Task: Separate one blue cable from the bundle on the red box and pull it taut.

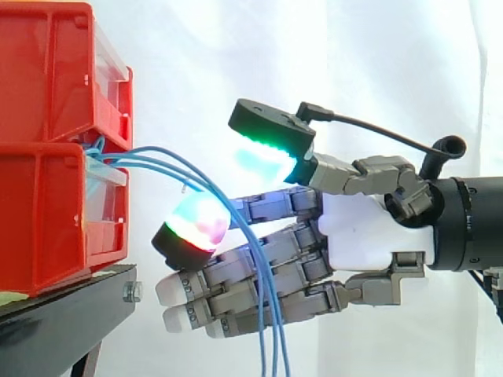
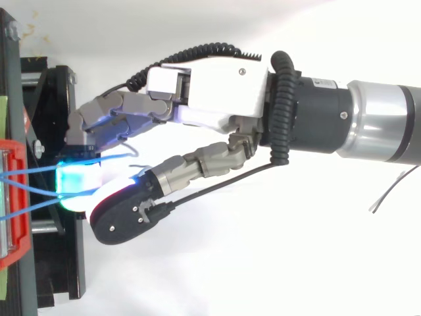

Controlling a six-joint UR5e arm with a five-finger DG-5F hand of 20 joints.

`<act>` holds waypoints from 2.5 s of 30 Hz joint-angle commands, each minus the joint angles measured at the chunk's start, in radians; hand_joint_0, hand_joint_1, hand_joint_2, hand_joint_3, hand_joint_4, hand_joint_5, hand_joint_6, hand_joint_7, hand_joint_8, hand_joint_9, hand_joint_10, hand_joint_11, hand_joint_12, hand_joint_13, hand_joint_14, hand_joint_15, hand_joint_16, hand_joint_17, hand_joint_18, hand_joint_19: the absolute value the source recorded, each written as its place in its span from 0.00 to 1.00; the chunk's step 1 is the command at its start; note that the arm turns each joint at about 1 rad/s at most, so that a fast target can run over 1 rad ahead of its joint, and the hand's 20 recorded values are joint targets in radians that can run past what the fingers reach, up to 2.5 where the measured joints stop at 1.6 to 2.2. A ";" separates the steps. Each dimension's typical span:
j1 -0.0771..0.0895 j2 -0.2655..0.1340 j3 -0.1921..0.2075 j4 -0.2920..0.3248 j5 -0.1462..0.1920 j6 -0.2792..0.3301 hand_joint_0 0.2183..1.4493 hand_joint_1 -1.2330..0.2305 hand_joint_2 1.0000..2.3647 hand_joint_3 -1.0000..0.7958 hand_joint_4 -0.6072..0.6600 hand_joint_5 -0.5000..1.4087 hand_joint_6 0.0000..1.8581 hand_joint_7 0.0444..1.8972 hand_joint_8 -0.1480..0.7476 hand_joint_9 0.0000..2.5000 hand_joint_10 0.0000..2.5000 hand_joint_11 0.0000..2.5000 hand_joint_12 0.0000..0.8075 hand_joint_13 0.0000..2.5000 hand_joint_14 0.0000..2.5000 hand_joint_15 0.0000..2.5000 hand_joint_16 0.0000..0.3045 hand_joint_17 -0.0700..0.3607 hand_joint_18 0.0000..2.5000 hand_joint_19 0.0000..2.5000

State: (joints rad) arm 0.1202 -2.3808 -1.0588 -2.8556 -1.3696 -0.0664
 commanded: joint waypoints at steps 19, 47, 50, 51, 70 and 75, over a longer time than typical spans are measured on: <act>-0.013 -0.005 0.089 -0.143 -0.028 0.036 0.25 0.38 0.00 0.28 0.61 0.19 0.48 0.42 0.44 0.24 0.00 0.07 0.42 0.11 0.00 0.09 0.15 0.41 0.05 0.05; -0.008 -0.017 -0.003 -0.005 -0.022 0.019 0.26 0.43 0.00 0.29 0.62 0.19 0.47 0.42 0.45 0.26 0.00 0.09 0.42 0.13 0.00 0.10 0.15 0.40 0.08 0.07; -0.008 -0.017 -0.003 -0.005 -0.022 0.017 0.25 0.48 0.00 0.28 0.61 0.19 0.47 0.43 0.46 0.27 0.00 0.09 0.43 0.13 0.00 0.10 0.15 0.40 0.08 0.08; -0.008 -0.017 -0.003 -0.005 -0.022 0.017 0.25 0.49 0.00 0.28 0.61 0.19 0.47 0.43 0.45 0.27 0.00 0.09 0.43 0.13 0.00 0.10 0.15 0.40 0.08 0.08; -0.034 -0.075 0.175 -0.261 -0.085 0.043 0.31 0.33 0.01 0.40 0.57 0.19 0.49 0.43 0.44 0.25 0.00 0.10 0.42 0.14 0.00 0.10 0.14 0.39 0.09 0.07; -0.034 -0.067 0.177 -0.257 -0.085 0.040 0.36 0.27 0.01 0.34 0.50 0.18 0.49 0.42 0.43 0.25 0.00 0.10 0.42 0.14 0.00 0.09 0.14 0.38 0.13 0.06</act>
State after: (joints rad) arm 0.0865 -2.4520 -0.8848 -3.0957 -1.4538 -0.0234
